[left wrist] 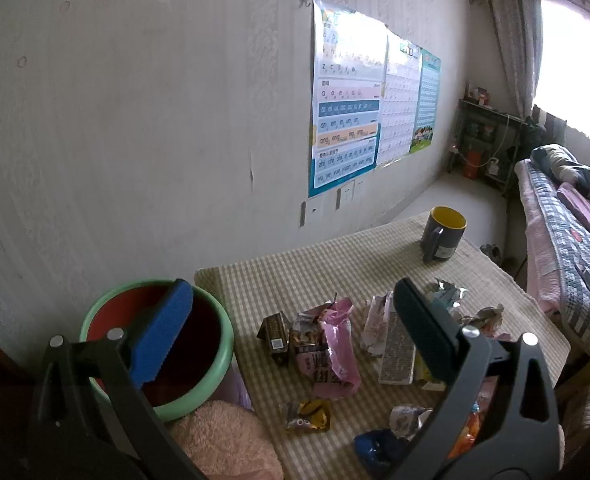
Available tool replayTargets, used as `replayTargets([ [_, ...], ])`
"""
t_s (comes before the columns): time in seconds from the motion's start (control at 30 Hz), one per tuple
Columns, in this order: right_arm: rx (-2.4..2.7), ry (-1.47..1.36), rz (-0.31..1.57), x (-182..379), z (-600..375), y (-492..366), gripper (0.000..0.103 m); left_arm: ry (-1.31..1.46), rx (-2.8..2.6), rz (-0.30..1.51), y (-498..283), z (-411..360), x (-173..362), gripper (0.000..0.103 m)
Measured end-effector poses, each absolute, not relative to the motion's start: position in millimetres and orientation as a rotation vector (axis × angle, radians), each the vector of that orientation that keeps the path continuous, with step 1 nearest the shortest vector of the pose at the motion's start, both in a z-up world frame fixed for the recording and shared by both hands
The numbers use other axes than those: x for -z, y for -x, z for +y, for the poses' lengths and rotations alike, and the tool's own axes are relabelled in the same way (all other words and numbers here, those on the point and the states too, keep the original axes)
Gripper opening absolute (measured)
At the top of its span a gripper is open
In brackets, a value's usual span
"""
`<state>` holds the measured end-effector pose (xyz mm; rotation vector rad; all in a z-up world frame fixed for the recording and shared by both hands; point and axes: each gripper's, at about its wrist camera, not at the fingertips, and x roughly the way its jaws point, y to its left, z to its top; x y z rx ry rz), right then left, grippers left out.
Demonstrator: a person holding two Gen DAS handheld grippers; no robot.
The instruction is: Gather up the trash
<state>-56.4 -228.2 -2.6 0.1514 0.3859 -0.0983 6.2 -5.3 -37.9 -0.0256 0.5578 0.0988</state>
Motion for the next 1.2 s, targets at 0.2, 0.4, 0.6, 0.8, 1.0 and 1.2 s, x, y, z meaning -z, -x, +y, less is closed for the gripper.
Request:
replayTargets([
  [0.2, 0.101, -0.167, 0.397, 5.0, -230.1, 55.9, 0.096, 0.016, -0.101, 0.565, -7.4, -7.4, 39.5, 0.099],
  [0.4, 0.101, -0.17, 0.4, 4.7, -231.6, 54.9, 0.096, 0.023, -0.107, 0.568, -8.5, -4.0, 41.1, 0.099],
  [0.6, 0.094, -0.162, 0.405, 6.9, -230.1, 52.5, 0.096, 0.024, -0.1, 0.577, -9.6, -5.0, 41.9, 0.099],
  [0.8, 0.09, -0.159, 0.416, 10.8, -229.9, 49.1, 0.096, 0.019, -0.095, 0.586, -12.1, -4.2, 48.5, 0.099],
  [1.0, 0.089, -0.159, 0.428, 15.1, -227.9, 44.7, 0.096, -0.001, -0.106, 0.592, -15.7, -5.6, 53.6, 0.099],
  [1.2, 0.082, -0.156, 0.478, 35.9, -233.7, 36.8, 0.096, -0.057, -0.119, 0.618, -24.9, 0.6, 68.9, 0.099],
])
